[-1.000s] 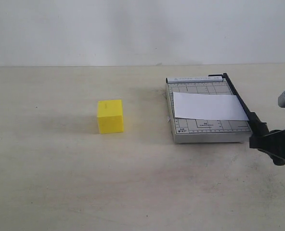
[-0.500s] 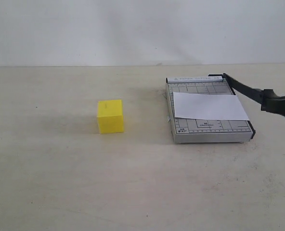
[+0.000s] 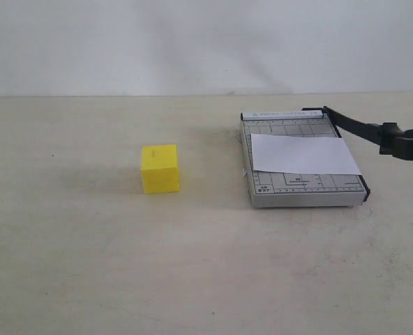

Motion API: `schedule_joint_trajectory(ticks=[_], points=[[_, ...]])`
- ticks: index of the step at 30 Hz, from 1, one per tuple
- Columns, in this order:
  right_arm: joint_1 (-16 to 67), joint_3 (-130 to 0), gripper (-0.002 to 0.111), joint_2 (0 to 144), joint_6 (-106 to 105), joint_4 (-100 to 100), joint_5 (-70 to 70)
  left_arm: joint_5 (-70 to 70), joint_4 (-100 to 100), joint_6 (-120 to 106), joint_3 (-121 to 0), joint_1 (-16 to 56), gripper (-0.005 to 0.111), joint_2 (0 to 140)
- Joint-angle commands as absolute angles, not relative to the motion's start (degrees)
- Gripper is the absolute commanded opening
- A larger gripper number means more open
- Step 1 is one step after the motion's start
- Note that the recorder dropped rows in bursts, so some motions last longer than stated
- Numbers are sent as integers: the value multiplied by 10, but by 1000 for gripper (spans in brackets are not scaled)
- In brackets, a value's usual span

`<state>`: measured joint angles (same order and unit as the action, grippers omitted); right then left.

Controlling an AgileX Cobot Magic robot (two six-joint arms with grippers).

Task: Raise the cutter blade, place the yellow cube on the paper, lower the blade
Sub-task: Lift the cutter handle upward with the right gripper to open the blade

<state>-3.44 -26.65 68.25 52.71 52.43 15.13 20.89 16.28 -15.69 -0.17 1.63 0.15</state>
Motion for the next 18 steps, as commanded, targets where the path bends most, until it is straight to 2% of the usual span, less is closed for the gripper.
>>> schedule_joint_trajectory(ticks=[1,4,13,16,17,18], points=[[-35,-270,30,610,504,530,177,206,168,-160,0,19,4,0],[-35,-270,34,554,504,532,177,206,168,-160,0,19,4,0],[-35,-270,32,405,401,535,157,206,168,-160,0,19,4,0],[-35,-270,13,389,377,532,93,206,168,-160,0,19,4,0],[-35,-270,0,389,320,544,51,206,168,-160,0,19,4,0],[-35,-270,0,389,273,555,20,206,168,-160,0,19,4,0]])
